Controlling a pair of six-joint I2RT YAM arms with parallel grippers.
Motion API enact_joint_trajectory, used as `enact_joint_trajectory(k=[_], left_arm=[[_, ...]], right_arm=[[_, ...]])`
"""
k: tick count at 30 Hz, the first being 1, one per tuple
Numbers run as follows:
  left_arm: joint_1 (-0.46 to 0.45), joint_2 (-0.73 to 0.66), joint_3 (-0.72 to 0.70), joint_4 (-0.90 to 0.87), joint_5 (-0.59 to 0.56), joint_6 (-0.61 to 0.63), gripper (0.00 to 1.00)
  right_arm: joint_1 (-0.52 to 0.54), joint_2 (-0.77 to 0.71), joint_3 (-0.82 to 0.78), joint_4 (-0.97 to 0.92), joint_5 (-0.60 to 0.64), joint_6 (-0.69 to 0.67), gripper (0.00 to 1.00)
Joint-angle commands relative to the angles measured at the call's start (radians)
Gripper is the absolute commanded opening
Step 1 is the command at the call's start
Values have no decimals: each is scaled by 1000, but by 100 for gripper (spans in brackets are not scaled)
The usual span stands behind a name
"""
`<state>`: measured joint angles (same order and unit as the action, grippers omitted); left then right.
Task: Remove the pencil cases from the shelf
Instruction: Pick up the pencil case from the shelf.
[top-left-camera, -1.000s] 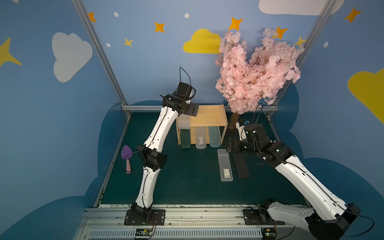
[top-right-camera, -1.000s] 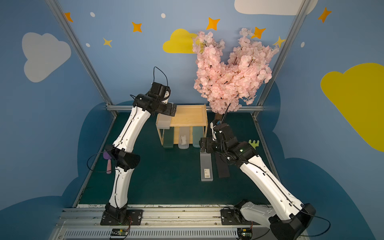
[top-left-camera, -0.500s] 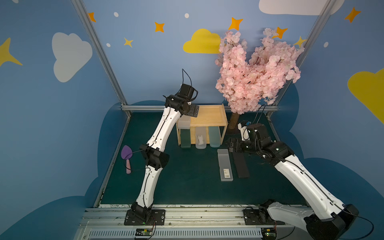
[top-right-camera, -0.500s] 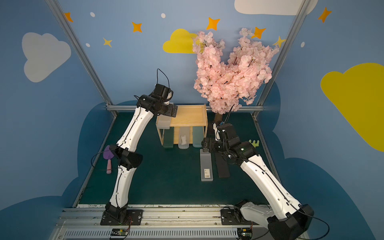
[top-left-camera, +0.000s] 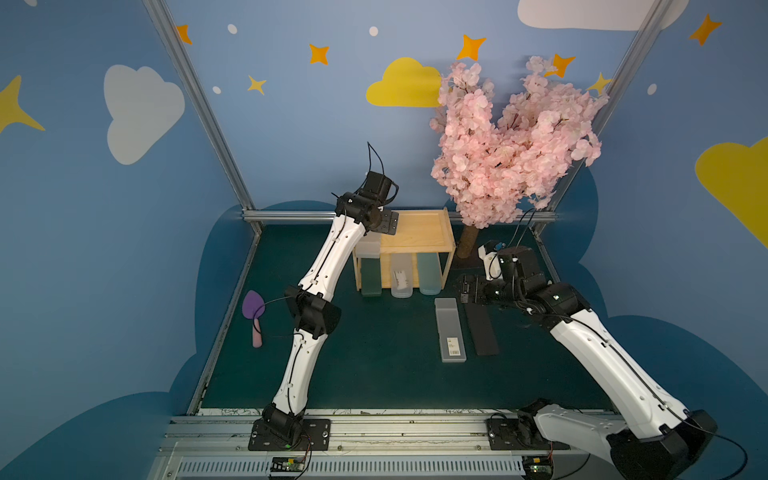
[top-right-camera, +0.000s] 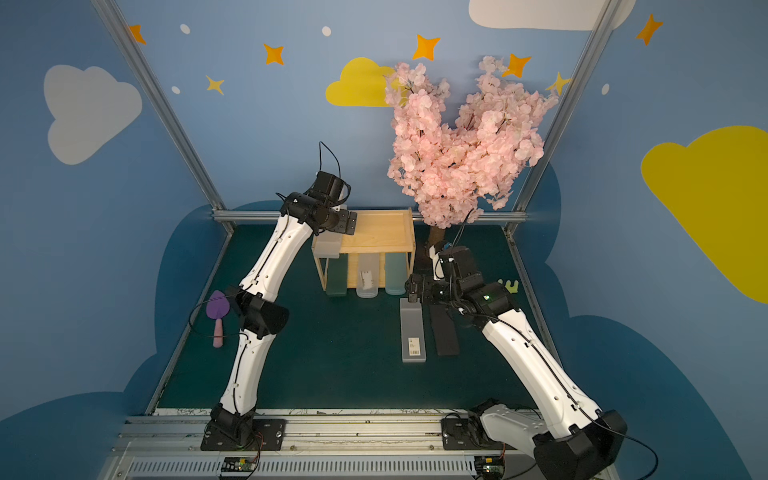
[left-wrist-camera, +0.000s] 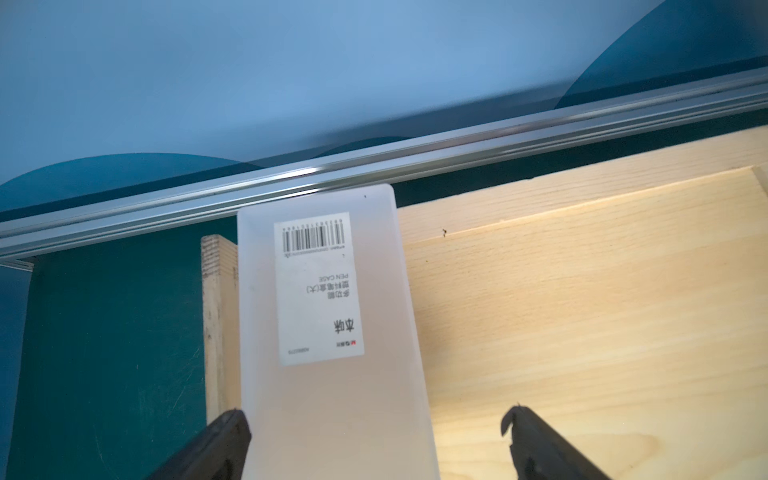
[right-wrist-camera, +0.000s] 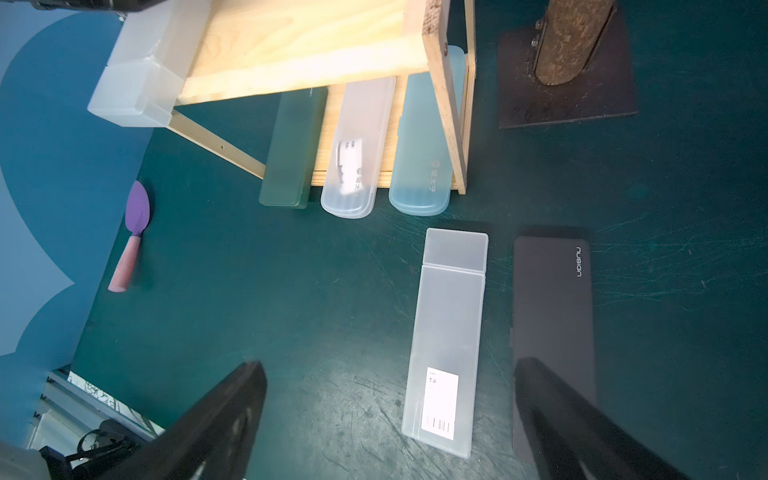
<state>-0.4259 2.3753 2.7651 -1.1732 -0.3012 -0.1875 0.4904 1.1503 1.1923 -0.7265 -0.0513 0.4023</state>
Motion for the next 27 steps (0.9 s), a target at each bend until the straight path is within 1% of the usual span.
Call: enact_joint_trajectory(k=[1, 6, 17, 21, 24, 27], left_arm=[[10, 8, -28, 1, -12, -22, 100], [10, 1, -69, 4, -18, -30, 100], [6, -17, -94, -1, 2, -75, 99], [1, -40, -96, -11, -7, -102, 93], [-2, -58, -99, -15, -13, -124, 85], [-4, -63, -99, -17, -8, -141, 74]], right_arm=[[-10, -11, -18, 19, -17, -12, 98], [-18, -16, -26, 19, -21, -11, 98], [-37, -38, -48, 19, -34, -5, 98], [-41, -44, -54, 21, -39, -4, 98], [-44, -49, -60, 24, -46, -3, 98], [-46, -53, -61, 24, -53, -3, 98]])
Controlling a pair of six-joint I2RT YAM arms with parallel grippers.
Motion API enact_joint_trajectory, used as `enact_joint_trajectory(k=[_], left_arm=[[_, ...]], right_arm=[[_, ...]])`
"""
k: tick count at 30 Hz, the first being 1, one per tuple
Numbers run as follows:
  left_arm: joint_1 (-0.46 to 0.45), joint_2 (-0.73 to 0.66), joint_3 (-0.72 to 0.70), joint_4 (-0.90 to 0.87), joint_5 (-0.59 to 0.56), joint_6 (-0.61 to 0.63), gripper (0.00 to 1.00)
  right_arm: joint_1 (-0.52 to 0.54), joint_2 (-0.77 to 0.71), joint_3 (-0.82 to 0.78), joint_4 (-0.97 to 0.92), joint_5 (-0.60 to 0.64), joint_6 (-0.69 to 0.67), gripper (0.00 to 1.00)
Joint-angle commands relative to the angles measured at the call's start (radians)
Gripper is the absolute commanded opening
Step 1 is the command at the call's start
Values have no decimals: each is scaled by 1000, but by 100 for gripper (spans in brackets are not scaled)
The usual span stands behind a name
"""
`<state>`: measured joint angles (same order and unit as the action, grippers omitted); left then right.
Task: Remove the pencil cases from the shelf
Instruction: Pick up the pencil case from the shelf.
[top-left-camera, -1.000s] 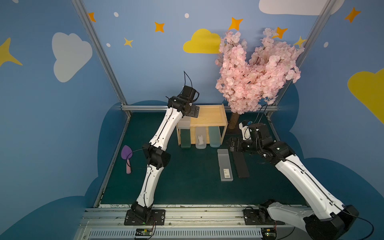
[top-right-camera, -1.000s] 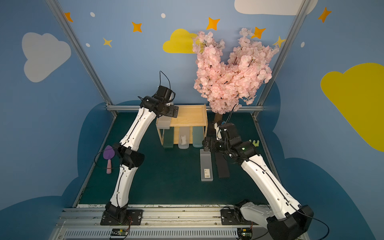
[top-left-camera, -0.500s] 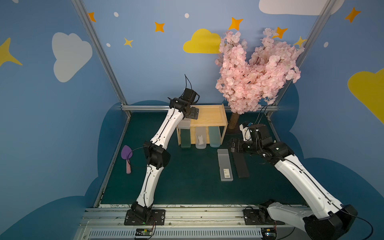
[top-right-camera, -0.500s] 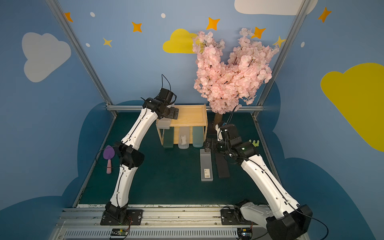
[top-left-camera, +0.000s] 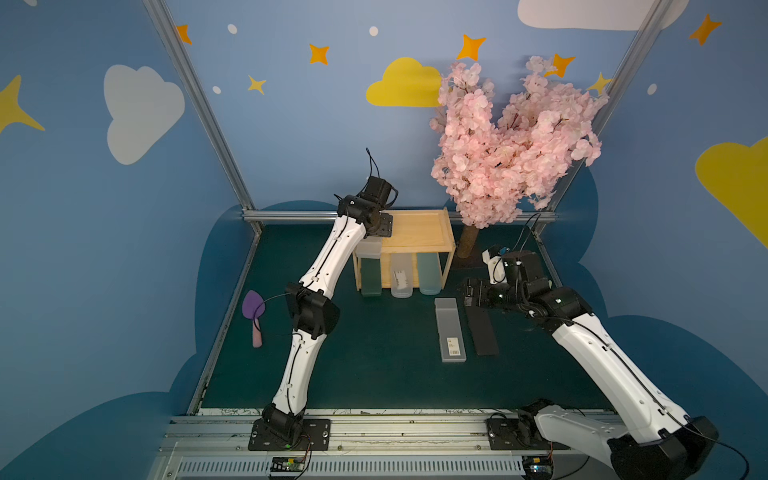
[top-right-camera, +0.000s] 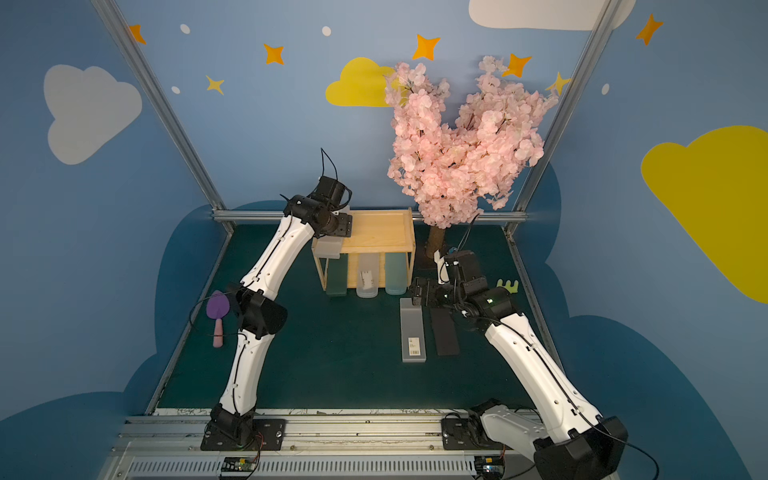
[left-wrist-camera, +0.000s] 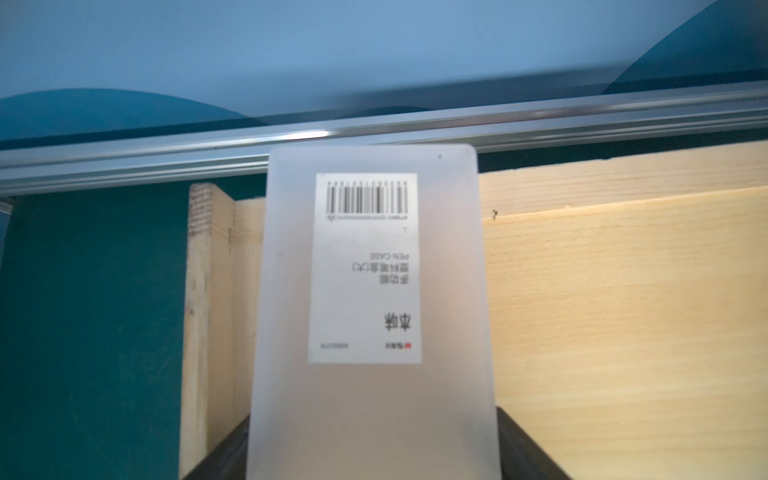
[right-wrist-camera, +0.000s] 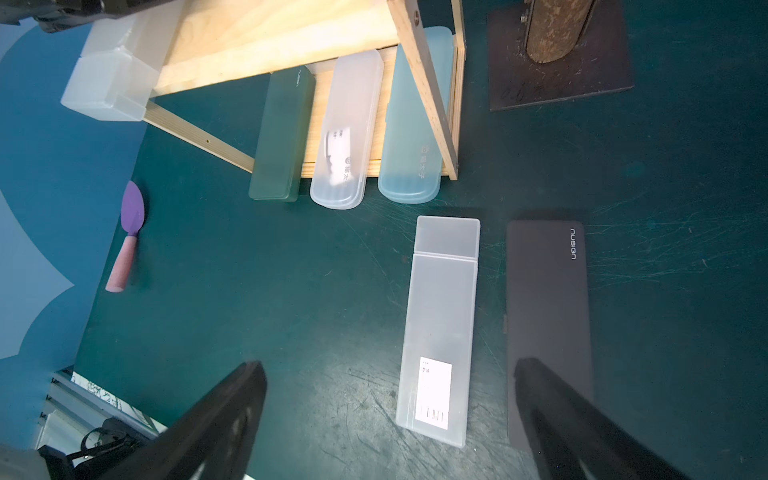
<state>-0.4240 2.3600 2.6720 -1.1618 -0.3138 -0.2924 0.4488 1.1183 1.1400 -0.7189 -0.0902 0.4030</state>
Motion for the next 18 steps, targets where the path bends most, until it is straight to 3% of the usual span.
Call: enact_joint_trajectory(k=[1, 5, 15, 18], left_arm=[[-8, -48, -7, -30, 8, -42, 71], [-17, -60, -5, -41, 6, -60, 63], [-100, -162, -15, -183, -68, -196, 64], [-155, -247, -114, -242, -93, -281, 65]], right_arm=[[-5, -24, -11, 17, -16, -4, 98], [-11, -39, -17, 15, -19, -7, 98], [-16, -71, -14, 13, -46, -7, 98], [-16, -89, -10, 6, -54, -7, 98]])
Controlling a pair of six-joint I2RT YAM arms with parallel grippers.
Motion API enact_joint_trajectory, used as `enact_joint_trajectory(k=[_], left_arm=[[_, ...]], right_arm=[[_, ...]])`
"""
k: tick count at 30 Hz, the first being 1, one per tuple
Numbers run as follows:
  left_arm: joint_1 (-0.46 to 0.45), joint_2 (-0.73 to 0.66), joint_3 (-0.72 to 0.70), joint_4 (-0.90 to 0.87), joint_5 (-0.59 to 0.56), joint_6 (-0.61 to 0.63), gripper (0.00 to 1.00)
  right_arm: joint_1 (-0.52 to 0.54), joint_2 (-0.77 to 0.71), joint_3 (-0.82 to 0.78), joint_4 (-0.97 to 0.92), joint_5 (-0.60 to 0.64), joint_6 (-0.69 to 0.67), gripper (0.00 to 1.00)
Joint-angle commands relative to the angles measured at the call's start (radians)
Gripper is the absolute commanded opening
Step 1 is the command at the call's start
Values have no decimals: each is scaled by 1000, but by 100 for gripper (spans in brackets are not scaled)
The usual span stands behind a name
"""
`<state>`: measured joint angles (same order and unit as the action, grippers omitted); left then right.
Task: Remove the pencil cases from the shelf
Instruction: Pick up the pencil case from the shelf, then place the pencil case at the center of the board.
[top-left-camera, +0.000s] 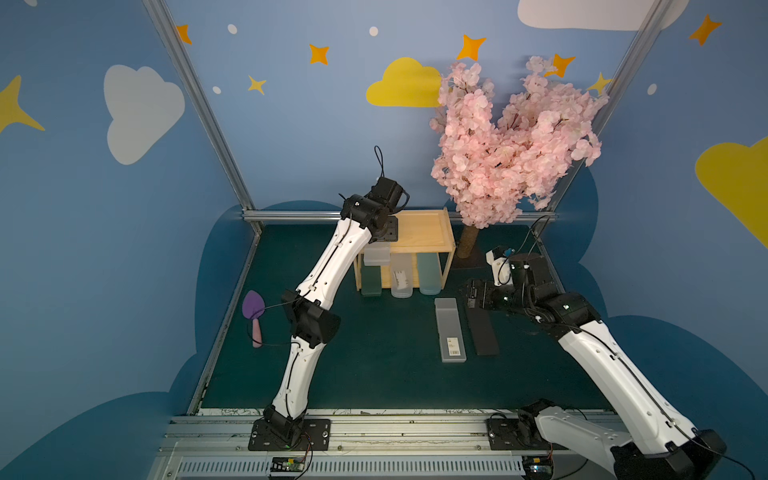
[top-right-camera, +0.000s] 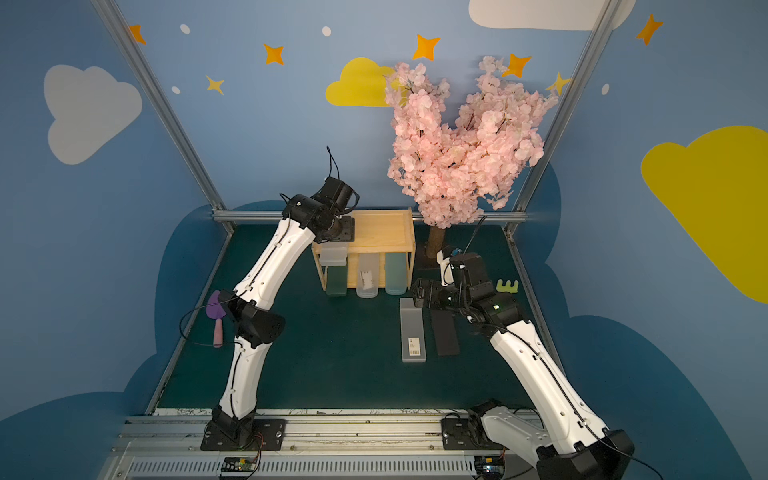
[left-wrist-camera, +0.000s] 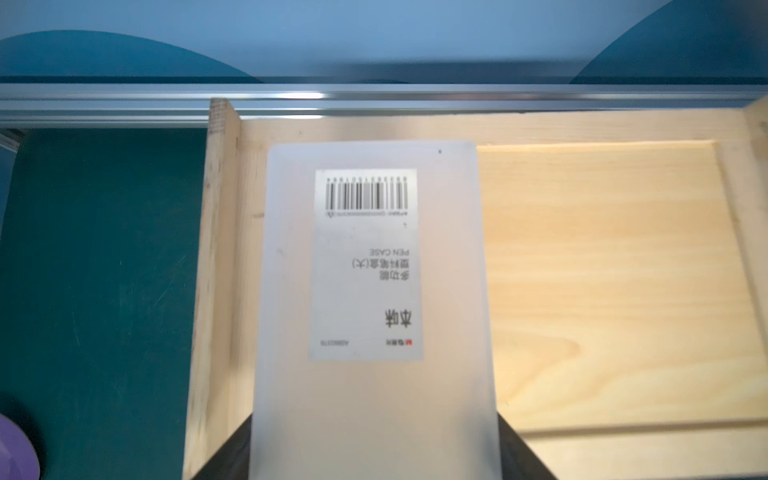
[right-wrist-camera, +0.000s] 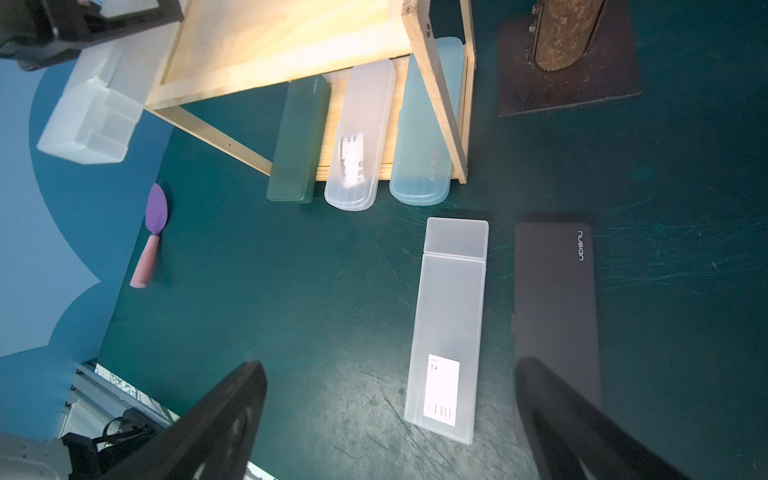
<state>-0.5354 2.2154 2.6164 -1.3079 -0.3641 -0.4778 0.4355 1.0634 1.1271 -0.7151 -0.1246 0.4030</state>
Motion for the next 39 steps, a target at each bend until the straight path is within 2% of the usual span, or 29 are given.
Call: enact_joint_trajectory(k=[1, 3, 5, 7, 10, 14, 17, 22, 31, 39], left_arm=[[-73, -149, -132, -91, -65, -125, 65], [-150, -248, -298, -55, -123, -187, 65], [-222, -370, -523, 41, -137, -235, 66], [-293, -507, -793, 217, -138, -285, 66], [-374, -665, -1096, 398, -129, -375, 65], [-481, -734, -1312, 465, -206, -470, 65], [-517, -713, -1415, 598, -153, -489, 67], [-534, -588, -1450, 749, -124, -512, 66], [-541, -322, -1296, 786, -52, -487, 65], [-538, -178, -1186, 799, -4, -502, 64]], right_arm=[[-4, -42, 2, 2, -23, -7, 98], [-4, -57, 1, -2, -32, -2, 98], [-2, -78, -3, -6, -39, 2, 98], [-1, -103, -5, -15, -44, 4, 98], [-1, -137, 8, -51, -46, -1, 98], [-2, -171, 25, -105, -40, -22, 98], [-1, -185, 15, -127, -37, -25, 98], [-1, -226, -31, -139, -15, -1, 98], [-3, -232, -77, -172, 12, 12, 98], [-11, -249, -80, -212, 22, -9, 98]])
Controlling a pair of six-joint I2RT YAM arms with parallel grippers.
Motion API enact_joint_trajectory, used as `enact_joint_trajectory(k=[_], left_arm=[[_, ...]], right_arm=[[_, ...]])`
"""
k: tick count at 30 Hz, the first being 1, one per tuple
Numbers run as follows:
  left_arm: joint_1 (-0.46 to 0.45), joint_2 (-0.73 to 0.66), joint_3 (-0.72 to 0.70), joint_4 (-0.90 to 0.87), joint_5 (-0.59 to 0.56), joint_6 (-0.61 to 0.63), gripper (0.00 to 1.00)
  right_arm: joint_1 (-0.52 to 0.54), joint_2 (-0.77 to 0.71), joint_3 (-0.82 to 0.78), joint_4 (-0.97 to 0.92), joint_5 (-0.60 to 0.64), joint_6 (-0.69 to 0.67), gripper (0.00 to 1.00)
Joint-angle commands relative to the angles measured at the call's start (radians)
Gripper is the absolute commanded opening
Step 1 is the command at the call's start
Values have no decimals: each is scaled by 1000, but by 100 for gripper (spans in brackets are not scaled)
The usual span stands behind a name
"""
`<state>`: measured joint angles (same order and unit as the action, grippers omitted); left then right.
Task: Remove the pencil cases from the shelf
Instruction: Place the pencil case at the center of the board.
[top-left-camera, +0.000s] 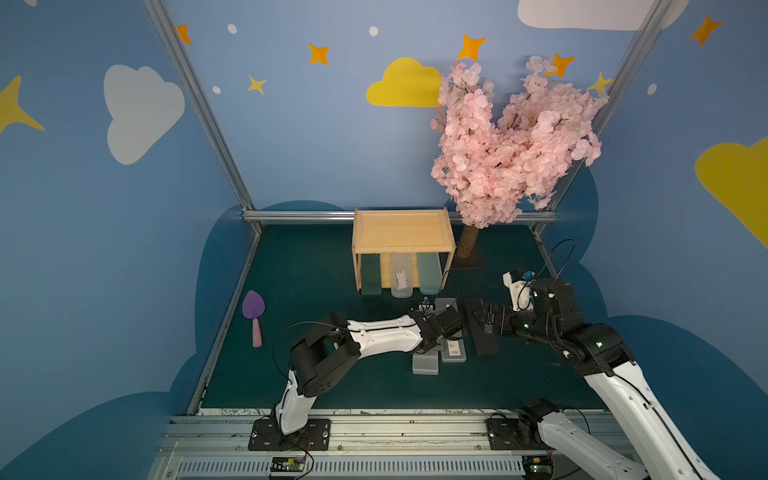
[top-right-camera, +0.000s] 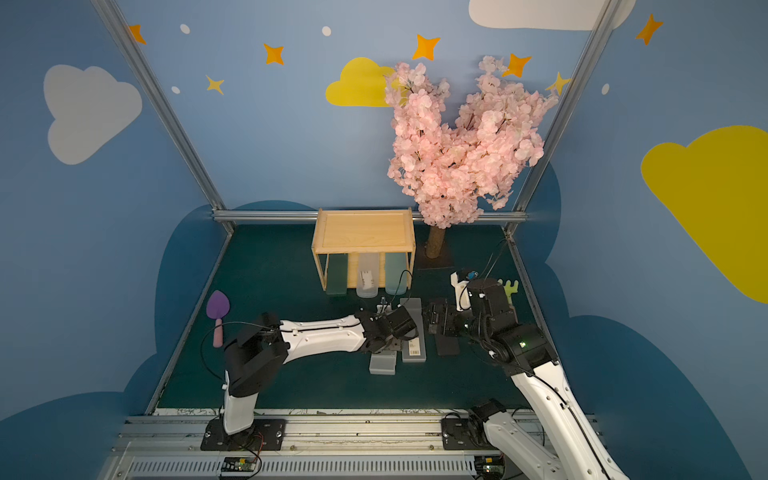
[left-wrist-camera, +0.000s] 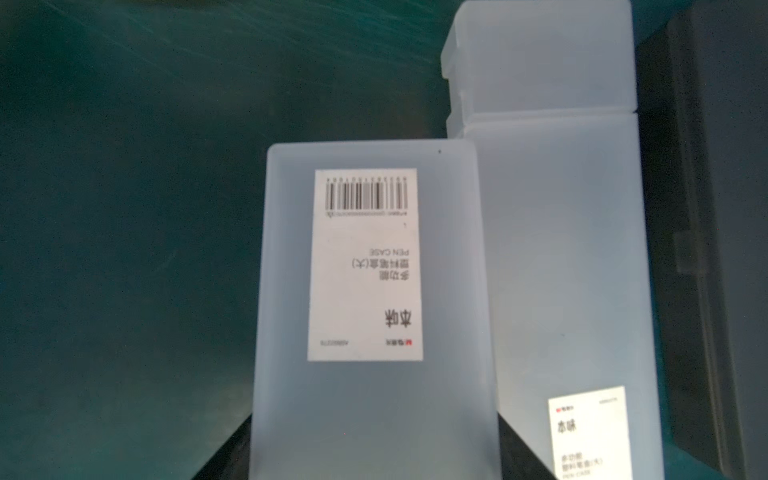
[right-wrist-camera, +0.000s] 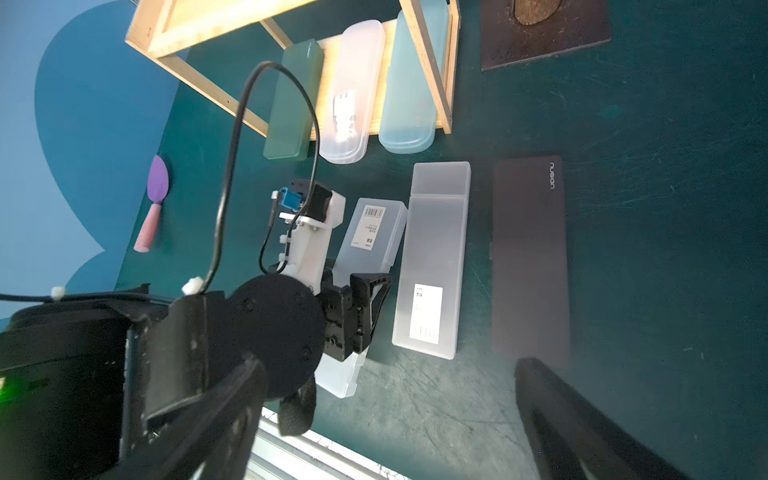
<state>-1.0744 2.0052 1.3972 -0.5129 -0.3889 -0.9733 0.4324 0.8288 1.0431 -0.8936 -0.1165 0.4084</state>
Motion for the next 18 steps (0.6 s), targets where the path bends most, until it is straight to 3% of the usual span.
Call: enact_joint_trajectory(k=[1, 9, 18], left_arm=[[1, 42, 38, 0, 21, -7, 64], [17, 94, 80, -49, 8, -10, 65], [51, 87, 19, -43, 9, -21, 65]], right_arm=[[-9, -15, 4, -36, 14, -17, 98], [-33, -31, -14, -40, 10, -30, 98], [-53, -32, -24, -34, 3, -26, 98]])
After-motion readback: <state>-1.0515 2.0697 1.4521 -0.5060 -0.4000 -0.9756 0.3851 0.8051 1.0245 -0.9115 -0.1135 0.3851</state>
